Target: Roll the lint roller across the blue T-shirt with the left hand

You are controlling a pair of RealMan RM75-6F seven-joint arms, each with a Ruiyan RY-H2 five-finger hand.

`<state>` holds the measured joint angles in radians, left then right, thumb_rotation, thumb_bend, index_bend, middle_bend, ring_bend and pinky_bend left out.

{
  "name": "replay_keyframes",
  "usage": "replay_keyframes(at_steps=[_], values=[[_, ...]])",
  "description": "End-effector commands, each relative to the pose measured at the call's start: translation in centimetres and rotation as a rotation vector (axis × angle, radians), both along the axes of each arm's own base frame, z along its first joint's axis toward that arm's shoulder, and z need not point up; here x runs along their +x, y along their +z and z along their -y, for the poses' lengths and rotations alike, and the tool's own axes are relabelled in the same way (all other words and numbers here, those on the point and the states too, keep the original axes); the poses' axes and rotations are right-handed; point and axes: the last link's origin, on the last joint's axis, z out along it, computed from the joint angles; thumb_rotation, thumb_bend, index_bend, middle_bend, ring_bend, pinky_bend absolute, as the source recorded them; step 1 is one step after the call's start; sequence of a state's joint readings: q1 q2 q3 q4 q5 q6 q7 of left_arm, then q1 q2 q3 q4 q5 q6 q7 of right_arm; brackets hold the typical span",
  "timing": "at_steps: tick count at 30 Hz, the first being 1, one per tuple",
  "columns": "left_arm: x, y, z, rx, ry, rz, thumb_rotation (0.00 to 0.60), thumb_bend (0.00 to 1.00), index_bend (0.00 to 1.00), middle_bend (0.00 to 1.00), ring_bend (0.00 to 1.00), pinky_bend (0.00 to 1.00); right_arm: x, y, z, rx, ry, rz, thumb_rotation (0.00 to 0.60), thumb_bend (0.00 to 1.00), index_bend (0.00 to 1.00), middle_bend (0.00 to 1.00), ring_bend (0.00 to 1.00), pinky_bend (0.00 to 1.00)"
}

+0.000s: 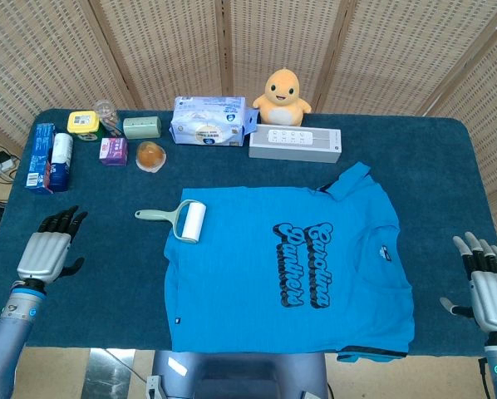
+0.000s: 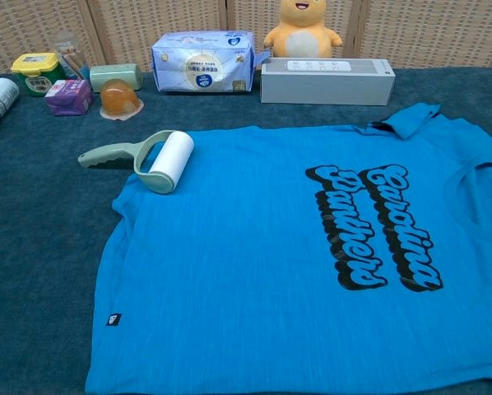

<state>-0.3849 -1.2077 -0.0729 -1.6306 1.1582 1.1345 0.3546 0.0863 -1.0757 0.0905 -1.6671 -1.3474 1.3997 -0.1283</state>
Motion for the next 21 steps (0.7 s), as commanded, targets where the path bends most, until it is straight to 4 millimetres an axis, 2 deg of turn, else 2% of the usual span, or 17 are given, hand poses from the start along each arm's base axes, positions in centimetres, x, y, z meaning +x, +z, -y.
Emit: replay_keyframes(at_steps=[1, 6, 10, 15, 21], values=[[0.5, -0.2, -0.6, -0.017, 0.006, 0.005, 0.600, 0.32, 0.00, 0.00, 0.00, 0.08, -0.2, 0.0, 0.1, -0.001, -0.005, 0.001, 0.600, 0.00, 0.00, 0.00, 0.00, 0.00], [1.5, -0.9, -1.9, -0.066, -0.007, 0.006, 0.600, 0.16, 0.00, 0.00, 0.00, 0.08, -0.5, 0.0, 0.3, 0.001, -0.020, 0.003, 0.600, 0.00, 0.00, 0.00, 0.00, 0.00], [2.9, -1.6, -4.3, -0.136, -0.028, -0.011, 0.600, 0.03, 0.00, 0.00, 0.00, 0.06, -0.7, 0.2, 0.4, -0.004, -0.026, 0.008, 0.600, 0.00, 0.00, 0.00, 0.00, 0.00], [4.7, -2.5, -7.2, -0.209, -0.051, -0.034, 0.600, 0.00, 0.00, 0.00, 0.00, 0.05, -0.6, 0.4, 0.4, -0.014, -0.025, 0.012, 0.600, 0.00, 0.00, 0.00, 0.00, 0.00], [7.1, -4.9, -11.1, -0.281, -0.138, -0.025, 0.600, 0.00, 0.00, 0.01, 0.02, 0.05, -0.7, 0.7, 0.5, -0.024, -0.031, 0.017, 0.600, 0.00, 0.00, 0.00, 0.00, 0.00]])
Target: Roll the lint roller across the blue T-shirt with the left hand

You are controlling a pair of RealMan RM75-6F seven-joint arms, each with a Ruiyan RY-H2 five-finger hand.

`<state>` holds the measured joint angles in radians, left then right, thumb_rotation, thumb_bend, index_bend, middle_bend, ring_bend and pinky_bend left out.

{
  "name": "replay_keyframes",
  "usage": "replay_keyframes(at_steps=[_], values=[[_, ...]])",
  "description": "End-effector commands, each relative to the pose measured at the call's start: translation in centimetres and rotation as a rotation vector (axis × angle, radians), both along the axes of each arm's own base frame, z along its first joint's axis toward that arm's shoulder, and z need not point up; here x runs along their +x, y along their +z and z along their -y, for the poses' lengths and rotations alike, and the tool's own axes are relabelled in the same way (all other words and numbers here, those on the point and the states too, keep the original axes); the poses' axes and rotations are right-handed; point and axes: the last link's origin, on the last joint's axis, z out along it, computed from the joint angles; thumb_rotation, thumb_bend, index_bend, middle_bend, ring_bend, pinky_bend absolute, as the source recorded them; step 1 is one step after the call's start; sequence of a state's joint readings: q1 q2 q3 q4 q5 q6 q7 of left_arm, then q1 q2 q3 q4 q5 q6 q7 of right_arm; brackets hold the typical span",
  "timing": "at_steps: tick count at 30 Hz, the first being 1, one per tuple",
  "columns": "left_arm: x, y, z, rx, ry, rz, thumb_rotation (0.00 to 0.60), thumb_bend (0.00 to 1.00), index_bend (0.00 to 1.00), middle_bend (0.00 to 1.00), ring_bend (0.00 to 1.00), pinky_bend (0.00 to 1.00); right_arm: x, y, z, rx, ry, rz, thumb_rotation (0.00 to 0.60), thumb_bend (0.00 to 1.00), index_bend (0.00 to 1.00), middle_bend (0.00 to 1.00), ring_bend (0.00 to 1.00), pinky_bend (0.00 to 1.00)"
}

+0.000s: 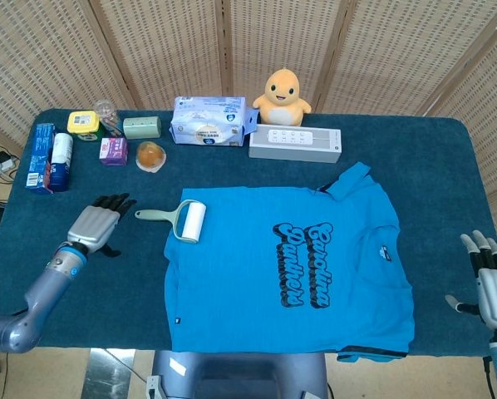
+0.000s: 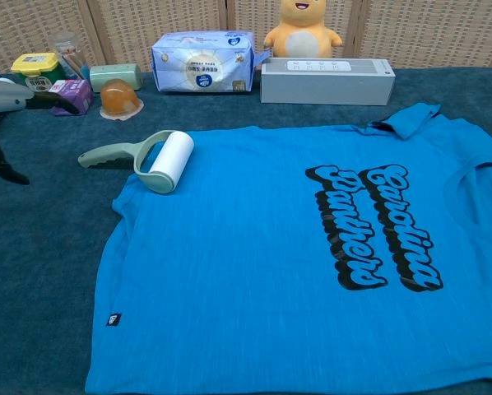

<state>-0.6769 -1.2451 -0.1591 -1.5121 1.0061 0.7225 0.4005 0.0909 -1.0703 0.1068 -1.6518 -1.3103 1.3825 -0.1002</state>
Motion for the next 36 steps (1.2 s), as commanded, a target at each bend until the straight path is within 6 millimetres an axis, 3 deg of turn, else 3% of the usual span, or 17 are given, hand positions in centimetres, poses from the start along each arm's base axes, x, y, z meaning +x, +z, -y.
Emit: replay_keyframes(at_steps=[1, 8, 12, 17, 24, 31, 36], values=[[1.9, -1.7, -2.8, -0.031, -0.067, 0.022, 0.600, 0.00, 0.00, 0.02, 0.03, 0.06, -0.1, 0.2, 0.0, -0.006, -0.004, 0.001, 0.600, 0.00, 0.00, 0.00, 0.00, 0.00], [1.8, -4.3, -4.7, -0.078, -0.085, 0.061, 0.600, 0.01, 0.00, 0.08, 0.06, 0.10, -0.5, 0.7, 0.3, -0.029, -0.018, 0.001, 0.600, 0.00, 0.00, 0.00, 0.00, 0.00], [2.2, -5.9, -4.9, -0.129, -0.102, 0.068, 0.600, 0.01, 0.00, 0.13, 0.08, 0.10, -0.6, 0.6, 0.3, -0.026, -0.024, 0.002, 0.600, 0.00, 0.00, 0.00, 0.00, 0.00], [2.2, -6.6, -4.8, -0.156, -0.114, 0.059, 0.600, 0.01, 0.00, 0.20, 0.10, 0.10, -0.6, 0.7, 0.3, -0.032, -0.023, 0.004, 0.600, 0.00, 0.00, 0.00, 0.00, 0.00], [2.4, -7.4, -4.8, -0.148, -0.143, 0.041, 0.600, 0.01, 0.14, 0.29, 0.15, 0.15, -0.5, 0.8, 0.3, -0.032, -0.019, 0.007, 0.600, 0.00, 0.00, 0.00, 0.00, 0.00], [2.9, -8.0, -4.9, -0.078, -0.160, 0.067, 0.600, 0.04, 0.31, 0.54, 0.36, 0.31, -0.4, 0.8, 0.2, -0.035, -0.018, 0.007, 0.600, 0.00, 0.00, 0.00, 0.00, 0.00], [3.0, -8.6, -4.8, -0.046, -0.164, 0.065, 0.600, 0.06, 0.39, 0.62, 0.42, 0.36, -0.5, 0.8, 0.3, -0.033, -0.020, 0.005, 0.600, 0.00, 0.00, 0.00, 0.00, 0.00]])
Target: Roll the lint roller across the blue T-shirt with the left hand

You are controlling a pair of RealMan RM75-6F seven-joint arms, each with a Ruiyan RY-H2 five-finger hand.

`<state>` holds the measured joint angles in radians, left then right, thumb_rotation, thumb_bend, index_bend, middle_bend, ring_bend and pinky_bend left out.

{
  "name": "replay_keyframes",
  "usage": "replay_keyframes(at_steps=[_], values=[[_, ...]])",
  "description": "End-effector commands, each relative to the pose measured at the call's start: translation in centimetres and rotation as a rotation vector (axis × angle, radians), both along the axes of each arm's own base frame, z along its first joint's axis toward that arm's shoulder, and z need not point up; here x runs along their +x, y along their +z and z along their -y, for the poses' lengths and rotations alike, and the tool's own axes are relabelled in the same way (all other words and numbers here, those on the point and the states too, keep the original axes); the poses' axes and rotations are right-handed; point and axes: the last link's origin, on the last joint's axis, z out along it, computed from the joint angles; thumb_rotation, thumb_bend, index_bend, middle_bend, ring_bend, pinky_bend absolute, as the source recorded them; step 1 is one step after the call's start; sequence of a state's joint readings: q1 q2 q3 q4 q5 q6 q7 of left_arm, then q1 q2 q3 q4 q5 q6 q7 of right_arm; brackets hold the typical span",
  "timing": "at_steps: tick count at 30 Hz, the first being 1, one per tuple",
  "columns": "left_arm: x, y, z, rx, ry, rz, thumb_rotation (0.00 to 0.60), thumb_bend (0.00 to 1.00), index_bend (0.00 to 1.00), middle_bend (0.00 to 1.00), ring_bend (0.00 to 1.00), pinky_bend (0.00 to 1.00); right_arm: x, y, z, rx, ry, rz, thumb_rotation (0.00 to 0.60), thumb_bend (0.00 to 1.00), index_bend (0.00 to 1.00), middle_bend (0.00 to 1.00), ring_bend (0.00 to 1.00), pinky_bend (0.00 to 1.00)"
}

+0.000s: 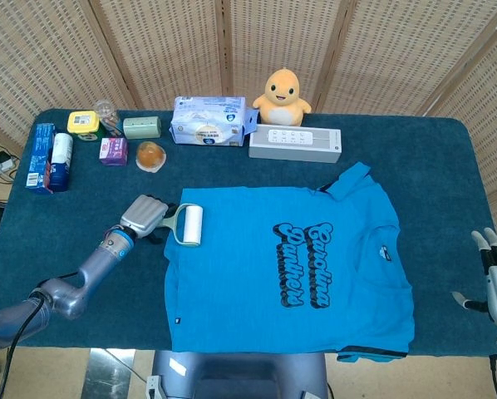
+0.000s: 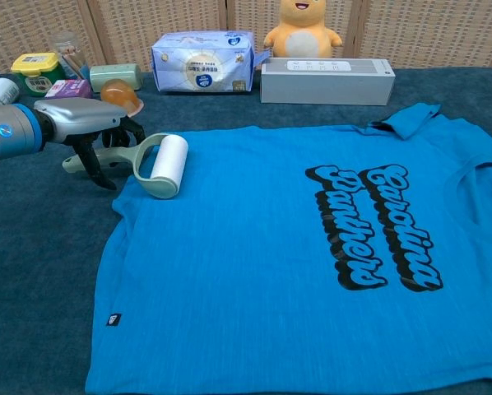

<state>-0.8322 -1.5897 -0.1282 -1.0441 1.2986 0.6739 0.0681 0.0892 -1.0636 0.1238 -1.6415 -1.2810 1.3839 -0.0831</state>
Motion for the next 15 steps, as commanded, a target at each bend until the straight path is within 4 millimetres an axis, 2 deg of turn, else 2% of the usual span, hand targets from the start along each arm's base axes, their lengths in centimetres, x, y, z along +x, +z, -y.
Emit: replay_keyframes(at_steps=[1, 5, 12, 15], values=[[0.1, -0.3, 0.0, 0.023, 0.001, 0.003, 0.600, 0.06, 0.40, 0.63, 0.43, 0.37, 0.0, 0.0, 0.0, 0.000, 0.000, -0.001, 0.600, 0.00, 0.00, 0.00, 0.00, 0.00], [0.3, -0.7, -0.1, 0.050, -0.009, 0.001, 0.600, 0.08, 0.46, 0.67, 0.47, 0.38, 0.0, 0.0, 0.0, -0.003, 0.001, -0.001, 0.600, 0.00, 0.00, 0.00, 0.00, 0.00], [0.9, -1.1, -0.1, 0.114, -0.049, 0.018, 0.600, 0.13, 0.62, 0.81, 0.64, 0.54, 0.1, 0.1, 0.0, -0.006, 0.003, 0.000, 0.600, 0.00, 0.00, 0.00, 0.00, 0.00], [1.0, -1.3, -0.2, 0.125, -0.050, 0.026, 0.600, 0.20, 0.65, 0.83, 0.67, 0.59, 0.1, 0.1, 0.0, -0.007, 0.003, 0.000, 0.600, 0.00, 0.00, 0.00, 0.00, 0.00]])
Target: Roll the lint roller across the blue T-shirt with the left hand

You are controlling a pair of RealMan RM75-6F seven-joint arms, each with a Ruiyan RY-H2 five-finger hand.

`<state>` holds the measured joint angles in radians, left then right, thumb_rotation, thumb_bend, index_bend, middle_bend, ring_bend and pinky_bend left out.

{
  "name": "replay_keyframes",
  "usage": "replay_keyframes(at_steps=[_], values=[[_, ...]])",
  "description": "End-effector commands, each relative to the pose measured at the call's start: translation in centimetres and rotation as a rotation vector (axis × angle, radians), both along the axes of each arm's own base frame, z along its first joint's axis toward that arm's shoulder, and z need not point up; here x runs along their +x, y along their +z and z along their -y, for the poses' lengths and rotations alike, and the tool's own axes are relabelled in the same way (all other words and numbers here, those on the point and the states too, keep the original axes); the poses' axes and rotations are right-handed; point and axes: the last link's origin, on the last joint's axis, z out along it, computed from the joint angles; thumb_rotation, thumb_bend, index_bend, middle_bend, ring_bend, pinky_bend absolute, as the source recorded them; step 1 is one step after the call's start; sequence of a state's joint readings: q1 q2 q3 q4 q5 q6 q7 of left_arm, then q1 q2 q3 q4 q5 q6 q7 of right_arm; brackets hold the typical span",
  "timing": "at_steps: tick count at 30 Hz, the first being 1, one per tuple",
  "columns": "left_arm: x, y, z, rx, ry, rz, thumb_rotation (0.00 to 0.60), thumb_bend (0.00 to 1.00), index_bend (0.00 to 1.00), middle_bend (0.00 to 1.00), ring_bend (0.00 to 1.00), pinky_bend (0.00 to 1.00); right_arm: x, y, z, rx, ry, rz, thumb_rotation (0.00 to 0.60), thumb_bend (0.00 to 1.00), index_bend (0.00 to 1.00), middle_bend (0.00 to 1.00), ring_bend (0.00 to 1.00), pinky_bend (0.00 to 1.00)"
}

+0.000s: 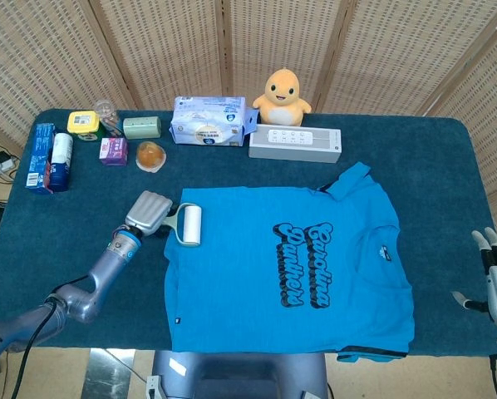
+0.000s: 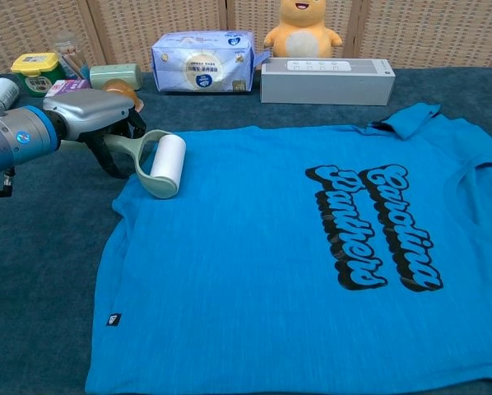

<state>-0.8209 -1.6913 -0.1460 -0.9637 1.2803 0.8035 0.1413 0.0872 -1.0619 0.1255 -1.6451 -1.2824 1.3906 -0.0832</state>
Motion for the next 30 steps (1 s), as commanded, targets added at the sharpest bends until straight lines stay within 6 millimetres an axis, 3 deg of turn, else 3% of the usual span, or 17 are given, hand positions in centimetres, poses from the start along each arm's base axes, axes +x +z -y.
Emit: replay_keyframes(at_steps=[1, 7, 16, 21, 26, 30], values=[[0.18, -0.13, -0.01, 0.008, 0.000, 0.012, 0.600, 0.24, 0.65, 0.84, 0.67, 0.60, 0.02, 0.04, 0.00, -0.001, 0.001, 0.000, 0.600, 0.00, 0.00, 0.00, 0.00, 0.00], [0.22, -0.44, 0.08, 0.017, -0.009, 0.007, 0.600, 0.38, 0.68, 0.85, 0.71, 0.76, 0.05, 0.11, -0.02, -0.003, 0.002, 0.001, 0.600, 0.00, 0.00, 0.00, 0.00, 0.00], [0.39, -0.65, 0.24, 0.057, -0.026, 0.010, 0.600, 0.44, 0.77, 0.90, 0.77, 0.91, 0.20, 0.23, -0.07, -0.009, 0.007, 0.004, 0.600, 0.00, 0.00, 0.00, 0.00, 0.00], [0.46, -0.66, 0.27, 0.076, -0.033, 0.008, 0.600, 0.45, 0.82, 0.93, 0.81, 0.95, 0.28, 0.25, -0.09, -0.010, 0.009, 0.006, 0.600, 0.00, 0.00, 0.00, 0.00, 0.00], [0.61, -0.89, 0.53, 0.084, -0.027, 0.049, 0.600, 0.63, 0.87, 0.95, 0.84, 0.98, 0.35, 0.30, -0.12, -0.011, 0.012, 0.008, 0.600, 0.00, 0.00, 0.00, 0.00, 0.00], [0.45, -0.95, 0.54, 0.059, -0.001, 0.063, 0.600, 0.67, 0.88, 0.96, 0.84, 0.99, 0.39, 0.28, -0.13, -0.011, 0.014, 0.009, 0.600, 0.00, 0.00, 0.00, 0.00, 0.00]])
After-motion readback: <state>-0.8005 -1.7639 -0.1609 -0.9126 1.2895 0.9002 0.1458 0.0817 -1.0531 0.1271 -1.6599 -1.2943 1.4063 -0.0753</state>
